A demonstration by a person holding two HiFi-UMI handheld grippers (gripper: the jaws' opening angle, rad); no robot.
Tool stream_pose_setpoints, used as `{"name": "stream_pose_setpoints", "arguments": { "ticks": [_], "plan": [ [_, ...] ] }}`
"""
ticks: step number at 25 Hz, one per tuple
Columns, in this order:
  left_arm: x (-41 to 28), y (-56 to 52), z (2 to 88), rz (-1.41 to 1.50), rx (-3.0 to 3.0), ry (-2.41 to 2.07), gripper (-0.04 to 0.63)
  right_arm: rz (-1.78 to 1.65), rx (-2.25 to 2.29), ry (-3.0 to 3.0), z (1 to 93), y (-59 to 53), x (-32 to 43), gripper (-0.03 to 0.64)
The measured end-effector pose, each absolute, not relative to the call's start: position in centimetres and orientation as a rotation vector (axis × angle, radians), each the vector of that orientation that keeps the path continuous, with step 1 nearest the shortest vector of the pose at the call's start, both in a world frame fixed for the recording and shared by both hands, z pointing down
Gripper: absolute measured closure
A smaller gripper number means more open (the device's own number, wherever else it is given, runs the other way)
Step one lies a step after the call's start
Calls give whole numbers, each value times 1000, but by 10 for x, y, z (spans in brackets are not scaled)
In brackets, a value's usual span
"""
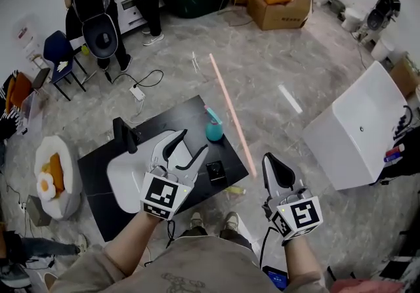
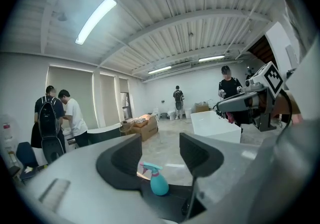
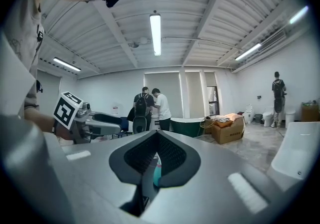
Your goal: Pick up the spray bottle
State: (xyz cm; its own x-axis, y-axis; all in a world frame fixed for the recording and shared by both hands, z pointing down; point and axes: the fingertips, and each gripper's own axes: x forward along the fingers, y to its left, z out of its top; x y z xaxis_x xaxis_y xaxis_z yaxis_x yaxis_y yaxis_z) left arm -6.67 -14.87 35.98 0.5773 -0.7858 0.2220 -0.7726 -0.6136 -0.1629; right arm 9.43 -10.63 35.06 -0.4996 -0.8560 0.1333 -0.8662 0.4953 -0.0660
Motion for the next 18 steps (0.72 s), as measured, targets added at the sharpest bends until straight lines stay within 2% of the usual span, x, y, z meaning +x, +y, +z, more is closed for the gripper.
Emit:
{"name": "stream_pose_setpoints", "arguments": {
  "ticks": [6, 18],
  "plan": [
    [-60, -182, 383, -379, -2797, 1325, 376, 187, 1566, -2584, 366, -131, 98, 588],
    [-41, -231, 476, -577, -2885, 1288, 376, 325, 1515, -2503, 432, -181, 91, 588]
  ]
}}
